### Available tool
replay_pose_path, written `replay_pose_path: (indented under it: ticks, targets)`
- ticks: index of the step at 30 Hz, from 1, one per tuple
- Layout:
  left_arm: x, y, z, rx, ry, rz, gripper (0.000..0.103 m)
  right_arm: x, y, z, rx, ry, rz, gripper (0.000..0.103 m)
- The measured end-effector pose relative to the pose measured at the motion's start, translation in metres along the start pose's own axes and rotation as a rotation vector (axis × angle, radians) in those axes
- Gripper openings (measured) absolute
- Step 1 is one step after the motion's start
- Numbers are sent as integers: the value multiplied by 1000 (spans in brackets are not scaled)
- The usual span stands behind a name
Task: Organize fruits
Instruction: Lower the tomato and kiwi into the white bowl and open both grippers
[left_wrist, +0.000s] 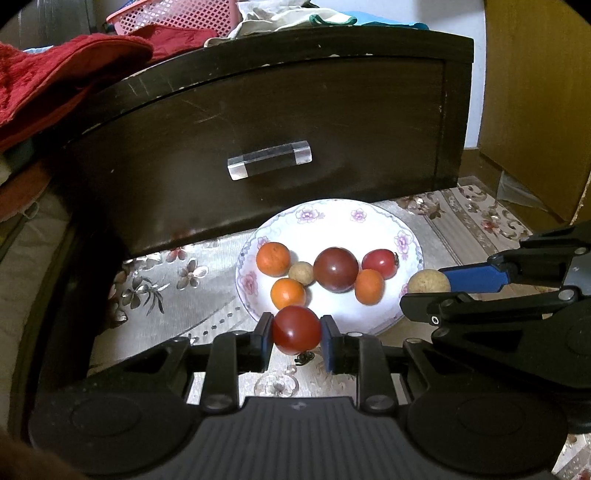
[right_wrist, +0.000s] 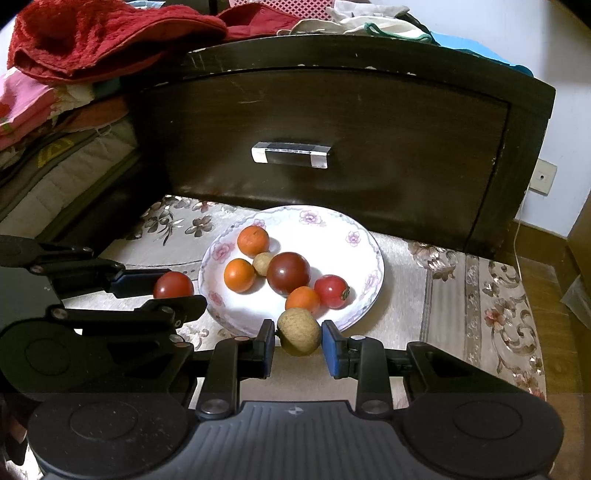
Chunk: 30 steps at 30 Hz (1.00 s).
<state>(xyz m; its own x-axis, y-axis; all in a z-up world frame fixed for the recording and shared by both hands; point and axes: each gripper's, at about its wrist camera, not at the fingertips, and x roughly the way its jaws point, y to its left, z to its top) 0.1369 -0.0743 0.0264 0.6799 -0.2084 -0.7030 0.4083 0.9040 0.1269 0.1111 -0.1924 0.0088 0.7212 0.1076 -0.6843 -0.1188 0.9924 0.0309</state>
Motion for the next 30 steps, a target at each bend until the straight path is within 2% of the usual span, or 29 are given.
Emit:
replay_pose_path:
  ticks: [16, 30]
  targets:
    - [15, 3, 13, -2, -11, 0, 31, 15, -10, 10, 10, -10, -1, 27]
    - [48, 8, 30, -22, -14, -32, 31, 39, -30, 20, 36, -22, 8, 27]
